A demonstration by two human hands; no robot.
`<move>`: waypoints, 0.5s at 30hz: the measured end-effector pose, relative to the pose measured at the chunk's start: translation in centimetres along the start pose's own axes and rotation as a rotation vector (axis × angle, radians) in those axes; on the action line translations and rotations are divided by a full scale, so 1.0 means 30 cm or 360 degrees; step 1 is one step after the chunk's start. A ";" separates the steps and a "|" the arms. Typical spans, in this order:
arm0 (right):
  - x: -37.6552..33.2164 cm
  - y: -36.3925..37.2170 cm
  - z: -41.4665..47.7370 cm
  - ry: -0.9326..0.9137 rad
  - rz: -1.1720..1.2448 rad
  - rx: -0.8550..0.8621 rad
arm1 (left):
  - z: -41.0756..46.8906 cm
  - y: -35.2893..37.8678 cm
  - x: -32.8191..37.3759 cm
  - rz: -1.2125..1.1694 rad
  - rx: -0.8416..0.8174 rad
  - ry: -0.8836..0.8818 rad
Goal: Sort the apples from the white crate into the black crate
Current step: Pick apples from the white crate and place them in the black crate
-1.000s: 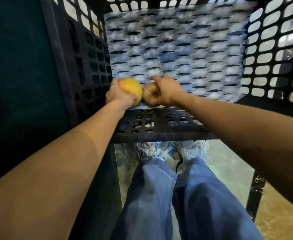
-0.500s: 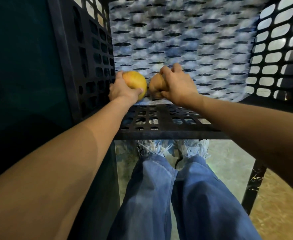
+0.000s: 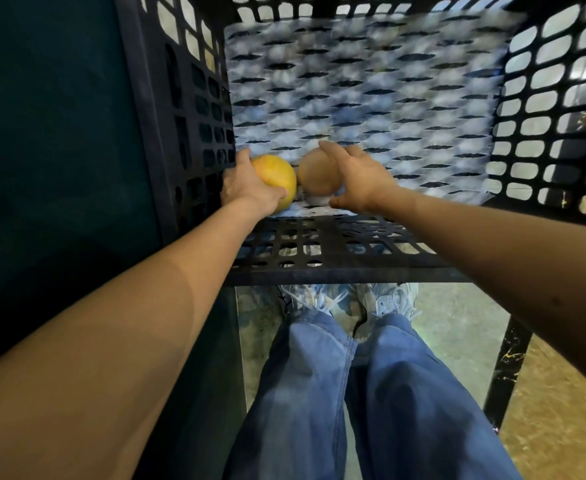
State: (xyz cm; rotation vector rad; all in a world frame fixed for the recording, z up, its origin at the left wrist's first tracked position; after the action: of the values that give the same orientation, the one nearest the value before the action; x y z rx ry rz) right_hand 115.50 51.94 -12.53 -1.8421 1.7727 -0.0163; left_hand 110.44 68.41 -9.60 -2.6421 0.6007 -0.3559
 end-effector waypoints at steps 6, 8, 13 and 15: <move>-0.001 -0.014 -0.043 0.0059 0.0017 -0.0001 | -0.040 -0.026 0.018 0.0100 -0.0012 0.0120; -0.007 -0.031 -0.097 0.0073 0.0025 0.0003 | -0.089 -0.046 0.029 0.0109 -0.0017 0.0145; -0.054 -0.108 -0.339 0.0112 0.0025 0.0049 | -0.294 -0.119 0.068 0.0000 -0.0108 0.0147; -0.089 -0.158 -0.471 0.0119 0.0121 0.0109 | -0.421 -0.168 0.099 -0.0014 -0.0096 0.0174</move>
State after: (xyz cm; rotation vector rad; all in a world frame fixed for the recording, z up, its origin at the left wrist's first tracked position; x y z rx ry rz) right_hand 113.98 48.66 2.17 -1.7456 1.8690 -0.1165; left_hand 110.69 67.03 4.24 -2.6971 0.6441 -0.4953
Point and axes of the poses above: each hand's wrist, its own z-axis towards the middle knuckle, its own y-axis out of the palm, x = y × z, the point moved 6 cm from there along z, towards the middle knuckle, and after that the axes turned 6 degrees about -x, right-handed, at the moved point
